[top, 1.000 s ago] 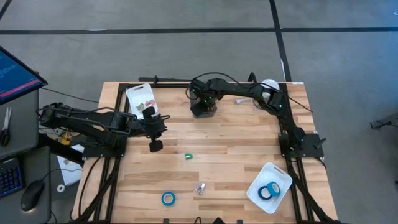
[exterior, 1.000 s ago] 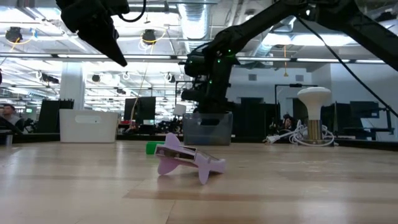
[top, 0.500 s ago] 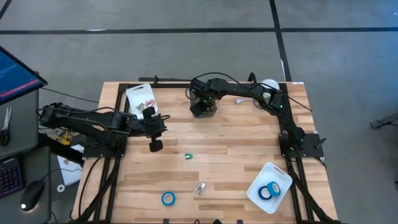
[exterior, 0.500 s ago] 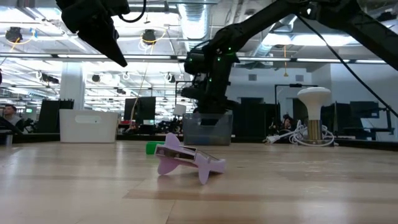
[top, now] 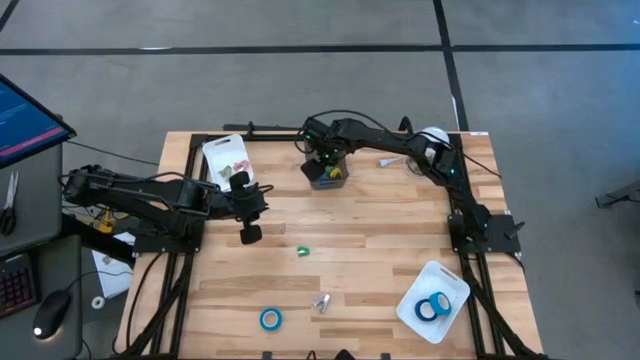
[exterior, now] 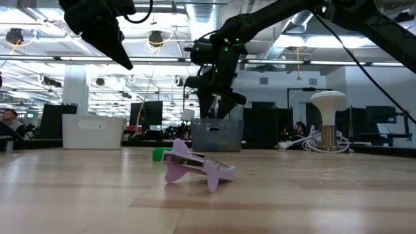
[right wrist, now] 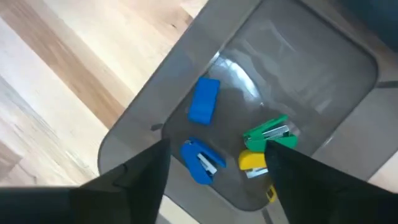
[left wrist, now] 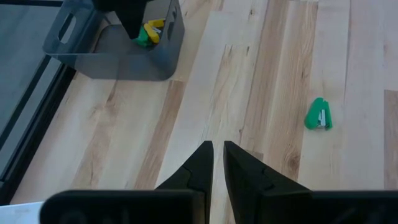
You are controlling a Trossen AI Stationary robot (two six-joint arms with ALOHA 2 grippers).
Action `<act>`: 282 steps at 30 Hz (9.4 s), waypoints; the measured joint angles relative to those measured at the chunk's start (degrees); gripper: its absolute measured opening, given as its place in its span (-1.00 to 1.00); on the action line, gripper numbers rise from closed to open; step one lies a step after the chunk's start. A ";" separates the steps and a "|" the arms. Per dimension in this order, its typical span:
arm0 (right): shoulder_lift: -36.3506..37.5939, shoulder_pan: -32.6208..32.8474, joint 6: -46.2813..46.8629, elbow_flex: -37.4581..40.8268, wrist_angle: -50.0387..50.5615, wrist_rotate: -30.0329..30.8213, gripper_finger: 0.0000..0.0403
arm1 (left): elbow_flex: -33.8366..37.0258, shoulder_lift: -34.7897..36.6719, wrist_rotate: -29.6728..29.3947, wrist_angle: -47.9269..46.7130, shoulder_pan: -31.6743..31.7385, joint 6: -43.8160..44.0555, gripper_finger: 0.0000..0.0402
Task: Pick and place Stapler, Stapler remover, tape
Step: Put the green stapler into the black bin
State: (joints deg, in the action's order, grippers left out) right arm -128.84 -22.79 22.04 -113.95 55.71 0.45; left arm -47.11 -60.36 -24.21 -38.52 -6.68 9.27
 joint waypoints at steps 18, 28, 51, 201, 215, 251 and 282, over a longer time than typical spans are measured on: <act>4.45 11.57 -16.86 -8.86 13.01 -0.53 0.00 | 0.00 0.00 0.02 -0.02 0.00 -0.01 -0.85; 6.38 23.24 -18.11 -9.28 12.98 -0.43 -0.17 | 0.00 0.00 0.02 -0.04 0.00 -1.52 -0.85; -3.02 29.76 -8.66 -6.60 -0.58 -0.43 -0.01 | 0.00 -0.02 0.02 -0.50 0.01 -3.38 -0.85; -12.72 23.43 -16.62 -12.41 -5.97 -3.46 -0.88 | 0.02 16.01 -1.05 -6.43 0.00 -2.35 -0.98; -8.30 15.17 -18.56 -20.46 4.76 0.84 -0.87 | 0.02 16.02 -1.03 -6.95 0.00 -2.35 -0.98; -9.87 -4.78 -15.85 -19.89 10.39 -1.99 -0.82 | 0.02 16.11 -1.05 -7.10 0.00 -1.29 -0.98; -11.15 -5.64 -15.08 -19.69 11.78 -3.58 -0.59 | 0.02 16.11 -1.05 -7.10 0.00 -0.83 -0.98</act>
State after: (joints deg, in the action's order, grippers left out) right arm -139.98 -28.42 6.96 -133.64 67.48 -3.14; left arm -47.09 -44.25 -25.26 -45.63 -6.67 8.43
